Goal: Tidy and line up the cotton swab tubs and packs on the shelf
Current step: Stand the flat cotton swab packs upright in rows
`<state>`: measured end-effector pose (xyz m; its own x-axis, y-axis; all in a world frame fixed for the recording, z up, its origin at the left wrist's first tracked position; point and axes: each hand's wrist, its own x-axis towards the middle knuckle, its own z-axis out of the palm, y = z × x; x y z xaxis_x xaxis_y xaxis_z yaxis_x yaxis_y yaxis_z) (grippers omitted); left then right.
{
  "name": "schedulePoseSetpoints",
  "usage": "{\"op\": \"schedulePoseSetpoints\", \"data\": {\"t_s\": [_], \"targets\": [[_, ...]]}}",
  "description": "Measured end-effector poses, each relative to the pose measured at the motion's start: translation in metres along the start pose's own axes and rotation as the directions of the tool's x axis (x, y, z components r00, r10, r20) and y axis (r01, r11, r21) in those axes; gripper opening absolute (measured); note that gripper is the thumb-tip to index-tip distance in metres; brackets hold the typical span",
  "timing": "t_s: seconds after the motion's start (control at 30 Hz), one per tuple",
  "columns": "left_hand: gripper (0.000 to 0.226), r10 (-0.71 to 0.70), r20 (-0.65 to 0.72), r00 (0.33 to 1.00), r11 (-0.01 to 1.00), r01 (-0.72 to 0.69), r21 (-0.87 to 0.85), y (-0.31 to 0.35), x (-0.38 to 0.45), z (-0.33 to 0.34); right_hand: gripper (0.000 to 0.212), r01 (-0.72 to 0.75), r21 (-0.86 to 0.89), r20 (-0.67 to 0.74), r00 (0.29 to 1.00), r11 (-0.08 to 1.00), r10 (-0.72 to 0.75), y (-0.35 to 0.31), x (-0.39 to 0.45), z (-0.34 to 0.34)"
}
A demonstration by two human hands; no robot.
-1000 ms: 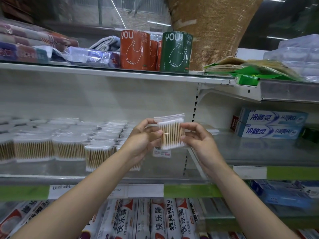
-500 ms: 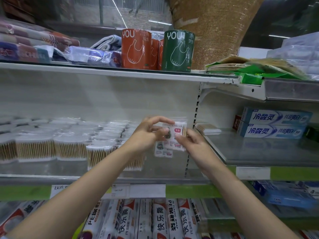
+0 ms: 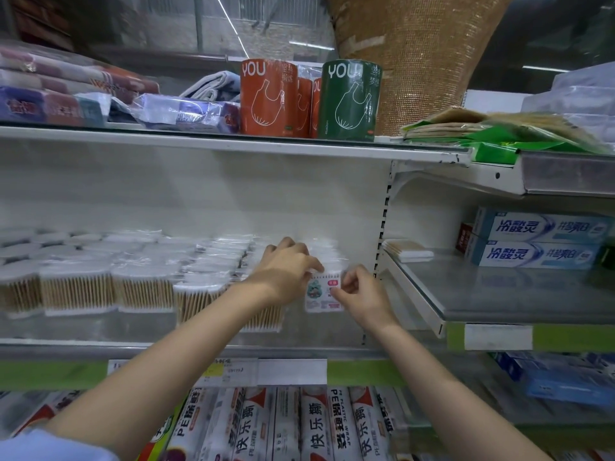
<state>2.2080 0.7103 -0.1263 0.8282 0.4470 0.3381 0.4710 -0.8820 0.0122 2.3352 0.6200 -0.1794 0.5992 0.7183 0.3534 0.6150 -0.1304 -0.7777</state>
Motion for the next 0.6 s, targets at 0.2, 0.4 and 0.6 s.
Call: {"op": "schedulePoseSetpoints", "data": {"t_s": [0.2,0.4,0.6], "targets": [[0.038,0.031,0.005,1.0,1.0,-0.031,0.006,0.004,0.005,0.001,0.024,-0.074,-0.239,0.07,0.993,0.968,0.093,-0.005,-0.002,-0.006],[0.031,0.061,-0.105,0.993,0.989,-0.075,-0.127,0.027,0.022,0.002,0.016,-0.047,-0.333,-0.009,0.999,0.942,0.047,-0.028,0.001,-0.052],[0.029,0.01,-0.01,1.0,0.684,-0.013,-0.729,0.071,0.045,0.001,0.029,-0.145,-0.368,-0.076,0.989,0.918,0.126,-0.007,0.023,-0.124]]}}
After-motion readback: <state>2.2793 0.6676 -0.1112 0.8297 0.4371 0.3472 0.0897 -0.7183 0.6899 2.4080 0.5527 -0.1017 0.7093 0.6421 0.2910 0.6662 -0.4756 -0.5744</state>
